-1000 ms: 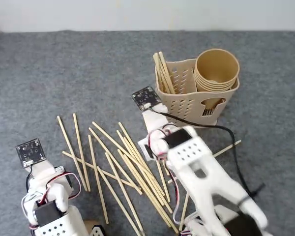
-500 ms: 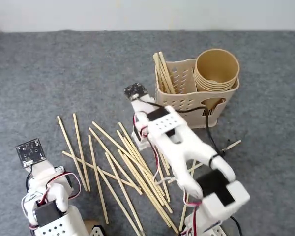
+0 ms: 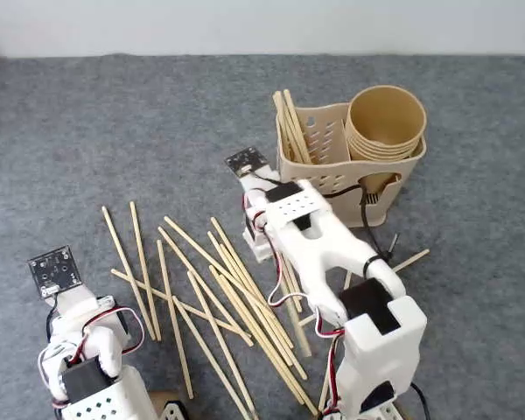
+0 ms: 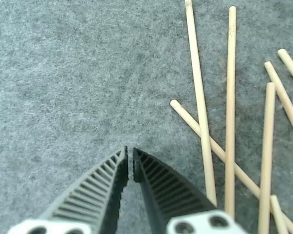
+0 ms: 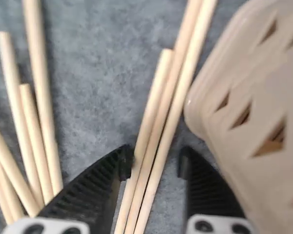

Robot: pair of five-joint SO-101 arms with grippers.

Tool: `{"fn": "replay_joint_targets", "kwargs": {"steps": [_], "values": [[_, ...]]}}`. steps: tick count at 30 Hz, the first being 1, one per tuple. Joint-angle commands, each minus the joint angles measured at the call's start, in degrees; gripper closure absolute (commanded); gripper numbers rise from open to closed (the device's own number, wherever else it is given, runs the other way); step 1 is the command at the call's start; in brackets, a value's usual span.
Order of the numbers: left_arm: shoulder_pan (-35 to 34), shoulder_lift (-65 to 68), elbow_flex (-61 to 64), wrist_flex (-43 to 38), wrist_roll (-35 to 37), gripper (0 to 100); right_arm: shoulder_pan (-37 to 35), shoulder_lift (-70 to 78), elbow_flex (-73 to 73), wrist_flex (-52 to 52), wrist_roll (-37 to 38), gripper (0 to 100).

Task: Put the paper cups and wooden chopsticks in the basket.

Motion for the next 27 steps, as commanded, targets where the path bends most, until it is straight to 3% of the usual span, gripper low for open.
{"fn": "replay_joint_targets", "kwargs": {"steps": [1, 10, 27], "values": [[0.18, -0.79, -0.66, -0.18, -0.09, 98, -2.15, -0.04, -1.85, 0.31, 1.05, 99.6], [0.18, -0.79, -0.66, -0.18, -0.09, 98, -6.46, -3.21, -1.76, 3.65, 0.97, 99.0], [0.18, -0.79, -0.66, -0.18, -0.09, 98, -9.19, -33.98, -1.85, 8.66, 0.97, 99.1]]}}
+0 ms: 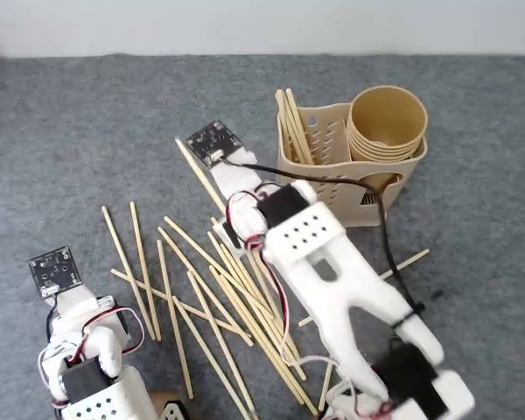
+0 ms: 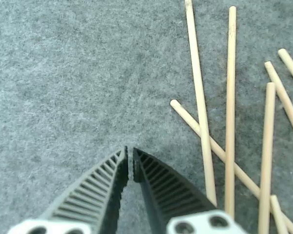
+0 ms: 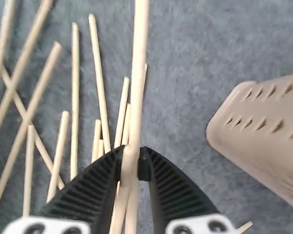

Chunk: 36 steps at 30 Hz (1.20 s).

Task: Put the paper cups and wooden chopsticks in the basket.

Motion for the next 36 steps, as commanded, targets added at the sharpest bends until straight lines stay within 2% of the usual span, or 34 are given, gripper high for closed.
{"fn": "replay_joint_targets", "kwargs": {"steps": [1, 14, 20, 33, 36], "values": [[0.18, -0.79, -0.66, -0.18, -0.09, 98, -0.40, -7.08, -1.58, -0.84, 0.53, 99.1], [0.18, -0.79, -0.66, -0.18, -0.09, 98, -0.22, -15.69, -1.58, -17.36, 0.44, 99.1], [0.18, -0.79, -0.66, -0.18, -0.09, 98, 0.92, -20.88, -1.58, -20.97, -0.35, 99.1], [0.18, -0.79, -0.66, -0.18, -0.09, 98, 14.55, -37.14, 2.46, -21.32, -0.53, 99.1], [0.18, -0.79, -0.66, -0.18, -0.09, 98, 17.10, -39.60, 7.38, -26.68, -0.70, 99.1]]}}
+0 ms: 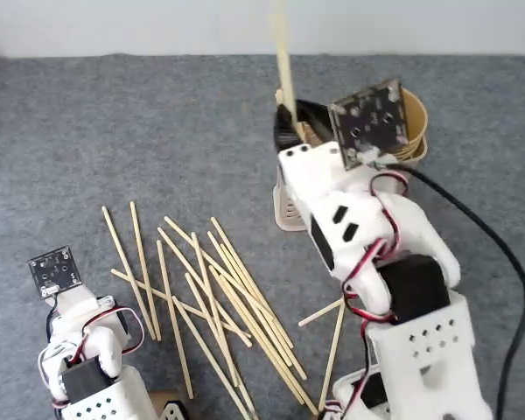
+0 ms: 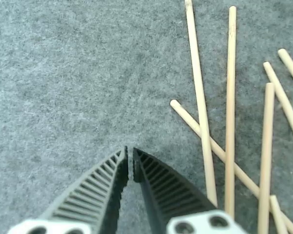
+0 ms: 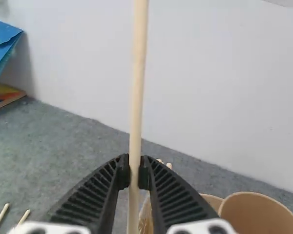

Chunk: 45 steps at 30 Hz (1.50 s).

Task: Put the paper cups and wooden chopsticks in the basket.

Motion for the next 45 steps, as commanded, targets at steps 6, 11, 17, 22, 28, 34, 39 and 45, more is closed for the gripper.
{"fn": "replay_joint_targets", "kwargs": {"steps": [6, 11, 17, 22, 28, 34, 39, 45], "values": [[0.18, -0.79, -0.66, -0.18, -0.09, 98, 5.93, -4.88, 18.02, -27.30, -0.62, 99.1], [0.18, -0.79, -0.66, -0.18, -0.09, 98, 6.37, -3.38, 27.25, -41.71, -0.26, 99.1], [0.18, -0.79, -0.66, -0.18, -0.09, 98, 9.63, 4.18, 29.36, -50.51, -0.44, 99.1], [0.18, -0.79, -0.66, -0.18, -0.09, 98, 10.33, 9.19, 31.38, -52.00, -0.62, 98.6], [0.18, -0.79, -0.66, -0.18, -0.09, 98, 9.89, 8.75, 33.41, -48.31, -0.62, 83.8], [0.18, -0.79, -0.66, -0.18, -0.09, 98, 8.75, 0.31, 32.62, -39.69, -0.70, 81.2], [0.18, -0.79, -0.66, -0.18, -0.09, 98, 5.67, -6.46, 26.37, -21.76, -4.13, 84.4], [0.18, -0.79, -0.66, -0.18, -0.09, 98, -0.75, -6.81, 19.34, 0.66, -5.19, 84.3]]}}
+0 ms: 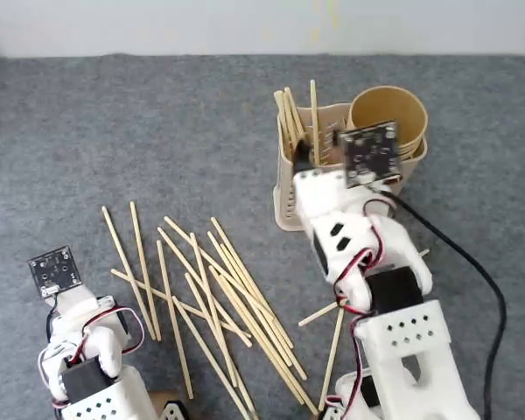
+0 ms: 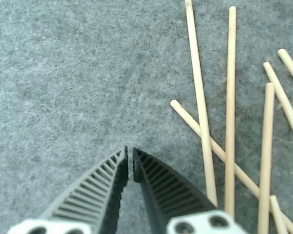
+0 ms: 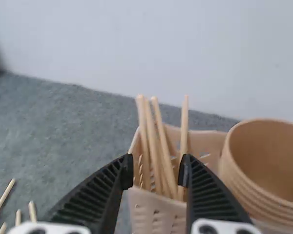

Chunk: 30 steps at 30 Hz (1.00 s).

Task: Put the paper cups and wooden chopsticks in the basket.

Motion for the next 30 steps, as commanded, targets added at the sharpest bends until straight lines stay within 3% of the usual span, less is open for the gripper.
{"fn": "replay_joint_targets", "kwargs": {"steps": [1, 7, 11, 23, 30], "values": [[0.18, -0.79, -0.66, -0.18, -0.09, 98, -4.44, -1.98, -4.84, 12.09, -0.62, 84.3], [0.18, -0.79, -0.66, -0.18, -0.09, 98, -13.93, -0.48, -4.75, 25.10, -0.88, 84.1], [0.18, -0.79, -0.66, -0.18, -0.09, 98, -17.01, 5.85, -4.75, 27.12, -5.45, 84.0], [0.18, -0.79, -0.66, -0.18, -0.09, 98, -22.81, 33.98, -6.68, 15.43, -5.80, 84.0], [0.18, -0.79, -0.66, -0.18, -0.09, 98, -22.55, 48.66, -16.35, 15.43, -5.89, 84.0]]}}
